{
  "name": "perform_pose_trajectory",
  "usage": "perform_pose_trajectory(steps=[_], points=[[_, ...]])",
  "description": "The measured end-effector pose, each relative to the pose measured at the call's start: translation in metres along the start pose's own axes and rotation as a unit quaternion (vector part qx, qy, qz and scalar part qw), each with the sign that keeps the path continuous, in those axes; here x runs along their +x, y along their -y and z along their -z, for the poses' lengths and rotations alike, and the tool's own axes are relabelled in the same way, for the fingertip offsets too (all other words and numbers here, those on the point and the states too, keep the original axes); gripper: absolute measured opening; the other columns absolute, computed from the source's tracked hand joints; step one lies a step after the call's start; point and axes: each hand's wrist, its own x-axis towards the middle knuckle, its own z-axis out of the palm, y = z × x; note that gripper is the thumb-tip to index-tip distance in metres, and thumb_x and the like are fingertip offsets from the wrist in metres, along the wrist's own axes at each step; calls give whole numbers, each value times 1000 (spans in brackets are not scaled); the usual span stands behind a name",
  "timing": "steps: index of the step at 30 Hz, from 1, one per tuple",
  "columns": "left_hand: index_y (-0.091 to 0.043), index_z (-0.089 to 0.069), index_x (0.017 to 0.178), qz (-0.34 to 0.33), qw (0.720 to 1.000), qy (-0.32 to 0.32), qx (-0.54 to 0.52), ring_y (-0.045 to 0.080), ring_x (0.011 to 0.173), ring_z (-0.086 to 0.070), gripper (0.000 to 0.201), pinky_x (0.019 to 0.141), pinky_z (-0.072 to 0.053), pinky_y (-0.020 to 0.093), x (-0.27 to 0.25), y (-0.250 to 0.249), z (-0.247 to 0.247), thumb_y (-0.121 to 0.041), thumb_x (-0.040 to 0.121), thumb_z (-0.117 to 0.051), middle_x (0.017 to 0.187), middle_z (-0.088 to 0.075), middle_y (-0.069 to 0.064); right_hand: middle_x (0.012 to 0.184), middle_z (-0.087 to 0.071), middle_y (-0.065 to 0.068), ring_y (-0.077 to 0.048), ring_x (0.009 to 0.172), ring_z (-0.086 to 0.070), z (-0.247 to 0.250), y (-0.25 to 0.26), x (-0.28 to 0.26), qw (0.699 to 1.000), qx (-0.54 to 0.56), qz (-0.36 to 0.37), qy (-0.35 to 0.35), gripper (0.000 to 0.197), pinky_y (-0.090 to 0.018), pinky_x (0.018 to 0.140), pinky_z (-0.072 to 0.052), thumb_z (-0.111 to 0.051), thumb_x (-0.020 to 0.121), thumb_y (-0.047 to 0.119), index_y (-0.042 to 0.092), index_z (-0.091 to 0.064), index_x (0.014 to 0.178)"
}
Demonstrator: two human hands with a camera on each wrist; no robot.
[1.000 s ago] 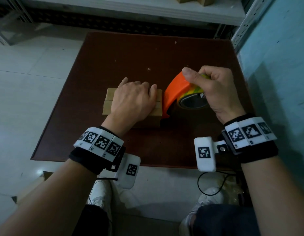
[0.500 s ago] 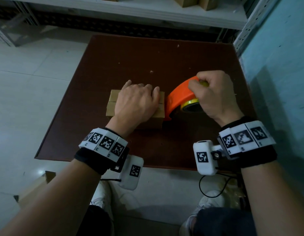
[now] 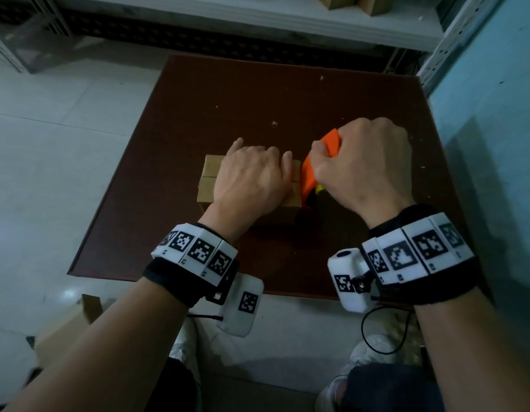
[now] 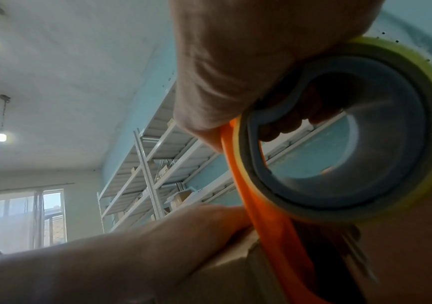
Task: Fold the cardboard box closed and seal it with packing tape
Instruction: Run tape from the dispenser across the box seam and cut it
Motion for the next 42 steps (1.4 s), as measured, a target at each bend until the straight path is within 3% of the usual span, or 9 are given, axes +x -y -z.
perform_pose_trajectory(steps=[9, 16, 22, 25, 27, 29, 34, 39, 42], points=[[-27, -53, 76, -3, 1000, -4, -19, 16, 82, -65, 44, 118, -33, 45, -1, -2, 2, -42, 107, -26, 80, -65, -3, 58, -47, 0, -13, 48, -44, -2, 5, 3, 997, -8, -74, 21, 43, -24, 49, -28, -52, 98, 48, 20, -48, 66], [-25, -55, 78, -6, 1000, -9, -12, 16, 84, -65, 45, 117, -33, 45, -2, -2, 1, -41, 108, -25, 84, -69, -1, 66, -55, -2, -15, 54, -53, -3, 5, 5, 993, 17, -109, 45, 40, -24, 51, -35, -53, 98, 48, 18, -52, 72], [-25, -56, 78, -4, 1000, -12, -17, 10, 76, -55, 46, 118, -31, 45, -1, -1, 0, -42, 108, -25, 77, -57, -7, 67, -53, -2, -14, 55, -50, -1, 9, 9, 991, -8, -121, 54, 41, -24, 50, -33, -52, 99, 49, 18, -50, 73], [-28, -52, 75, -15, 1000, -14, -18, 10, 76, -54, 46, 118, -32, 45, -1, -3, -1, -42, 108, -24, 77, -58, -7, 70, -51, -3, -16, 58, -49, -6, 15, 5, 988, -44, -126, 83, 42, -29, 56, -43, -51, 99, 50, 19, -46, 71], [-31, -47, 71, -20, 1000, -12, -8, 9, 74, -51, 45, 118, -32, 46, 0, -6, 0, -43, 109, -24, 76, -57, -9, 67, -49, -2, -14, 57, -46, -12, 17, 0, 990, -66, -111, 64, 42, -31, 57, -41, -52, 98, 48, 20, -45, 68], [-29, -53, 74, -14, 1000, 1, -10, 12, 77, -59, 48, 118, -31, 45, -1, -4, 0, -44, 108, -23, 79, -64, -6, 68, -52, -1, -14, 56, -48, -14, 16, -6, 990, -35, -121, 66, 39, -29, 55, -38, -53, 99, 47, 21, -49, 70], [-24, -56, 74, -8, 1000, -9, -4, 10, 62, -49, 51, 97, -45, 39, 0, -2, 4, -45, 107, -24, 72, -58, -7, 71, -57, -3, -16, 59, -55, -9, 2, 2, 984, -2, -159, 82, 39, -28, 56, -40, -51, 99, 49, 18, -55, 77], [-21, -60, 77, -7, 1000, -5, -15, 12, 64, -52, 51, 86, -46, 35, 0, 0, 4, -45, 108, -28, 72, -59, -6, 58, -45, 1, -7, 49, -40, 3, -28, 9, 963, 45, -262, -42, 49, -21, 48, -24, -43, 104, 47, 17, -50, 66], [-24, -56, 78, -20, 999, 0, -28, 9, 63, -45, 48, 84, -46, 36, -1, 1, 5, -47, 108, -26, 72, -53, -8, 74, -58, -1, -12, 61, -53, -4, -49, 16, 933, 143, -327, -37, 50, -21, 53, -32, -43, 103, 53, 10, -65, 93]])
